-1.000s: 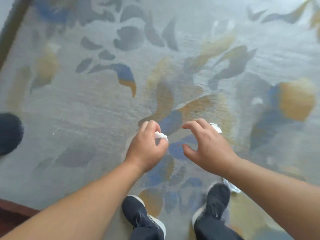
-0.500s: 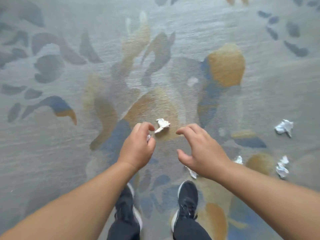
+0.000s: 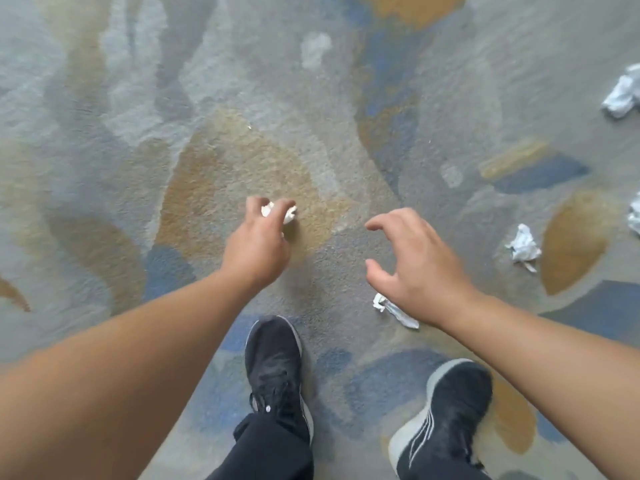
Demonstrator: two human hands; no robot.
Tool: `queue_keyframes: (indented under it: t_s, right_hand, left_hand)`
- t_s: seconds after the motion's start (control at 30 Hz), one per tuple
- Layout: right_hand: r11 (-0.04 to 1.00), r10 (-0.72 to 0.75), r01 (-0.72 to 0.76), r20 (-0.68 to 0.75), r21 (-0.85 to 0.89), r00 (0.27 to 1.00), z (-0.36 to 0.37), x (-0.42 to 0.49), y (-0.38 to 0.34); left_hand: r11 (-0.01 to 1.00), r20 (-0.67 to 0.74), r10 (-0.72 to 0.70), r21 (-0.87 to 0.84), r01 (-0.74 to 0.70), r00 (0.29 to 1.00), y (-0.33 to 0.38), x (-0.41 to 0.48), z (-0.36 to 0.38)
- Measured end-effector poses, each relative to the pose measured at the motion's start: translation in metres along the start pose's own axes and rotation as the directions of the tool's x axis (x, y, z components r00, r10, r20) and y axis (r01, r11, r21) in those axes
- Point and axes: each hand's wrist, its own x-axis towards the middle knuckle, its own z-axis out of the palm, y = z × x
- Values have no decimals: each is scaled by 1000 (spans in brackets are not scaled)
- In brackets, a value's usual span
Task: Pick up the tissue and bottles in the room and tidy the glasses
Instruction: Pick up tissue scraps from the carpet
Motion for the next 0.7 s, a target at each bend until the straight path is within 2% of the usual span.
queue_keyframes:
  t_s: [0.13,0.23,0.37,0.57,0.7]
  right_hand:
    - [1000,28,-28,40,-5,999,41,-4,37]
    - [996,72,-66,118,-53,990,59,-16,57]
    - [989,124,-105,201,-104,972,69,-34,70]
    - [993,116,-107,169,-57,979,68,-39,75]
    - [992,128,-124,147,-37,981,76,-40,84]
  left_hand:
    - [998,100,-48,48,44,994,-19,28,40]
    - [998,78,-53,29,51,996,-16,34,50]
    - [994,42,106,-41,-104,993,11,20,46]
    - [944,70,312,-134,-301,947,56,3,50]
    - [907,81,401,-176,-383,913,87,-2,65]
